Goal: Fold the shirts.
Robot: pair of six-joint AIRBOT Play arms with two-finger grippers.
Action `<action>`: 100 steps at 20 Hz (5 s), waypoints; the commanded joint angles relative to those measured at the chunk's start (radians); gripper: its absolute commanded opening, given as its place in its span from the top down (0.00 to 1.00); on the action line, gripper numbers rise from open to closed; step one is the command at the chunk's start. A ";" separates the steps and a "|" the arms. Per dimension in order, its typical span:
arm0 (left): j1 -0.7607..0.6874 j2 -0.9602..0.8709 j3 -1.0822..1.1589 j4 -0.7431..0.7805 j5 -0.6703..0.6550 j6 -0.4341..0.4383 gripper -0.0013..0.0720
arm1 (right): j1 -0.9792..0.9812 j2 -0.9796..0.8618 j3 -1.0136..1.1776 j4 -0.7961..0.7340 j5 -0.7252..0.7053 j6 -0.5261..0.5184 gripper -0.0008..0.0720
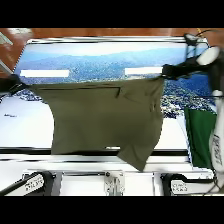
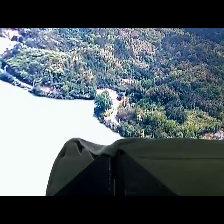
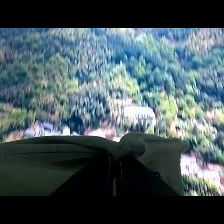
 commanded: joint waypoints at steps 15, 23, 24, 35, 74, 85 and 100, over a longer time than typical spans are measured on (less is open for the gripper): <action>-0.181 -0.491 0.051 -0.104 0.388 0.185 0.94 | 0.039 -0.311 -0.018 -0.015 -0.357 0.006 0.91; -0.102 -0.496 0.067 0.144 -0.051 -0.017 0.94 | -0.002 -0.272 -0.021 -0.082 0.149 0.032 0.91; -0.102 -0.496 0.067 0.145 -0.053 -0.021 0.94 | -0.002 -0.284 -0.021 -0.087 0.150 0.049 0.91; -0.110 -0.540 0.067 0.145 -0.159 -0.064 0.94 | -0.002 -0.331 -0.021 -0.075 0.296 0.126 0.91; 0.201 -0.116 -0.731 -0.081 -0.043 0.169 0.93 | -0.437 0.219 -0.723 0.229 0.412 -0.145 0.19; 0.201 -0.115 -0.731 -0.081 -0.060 0.176 0.93 | -0.384 0.215 -1.074 0.438 0.089 -0.220 0.22; 0.130 -0.099 -0.412 -0.303 0.021 0.233 0.94 | -0.245 0.234 -0.595 0.493 0.117 -0.143 0.91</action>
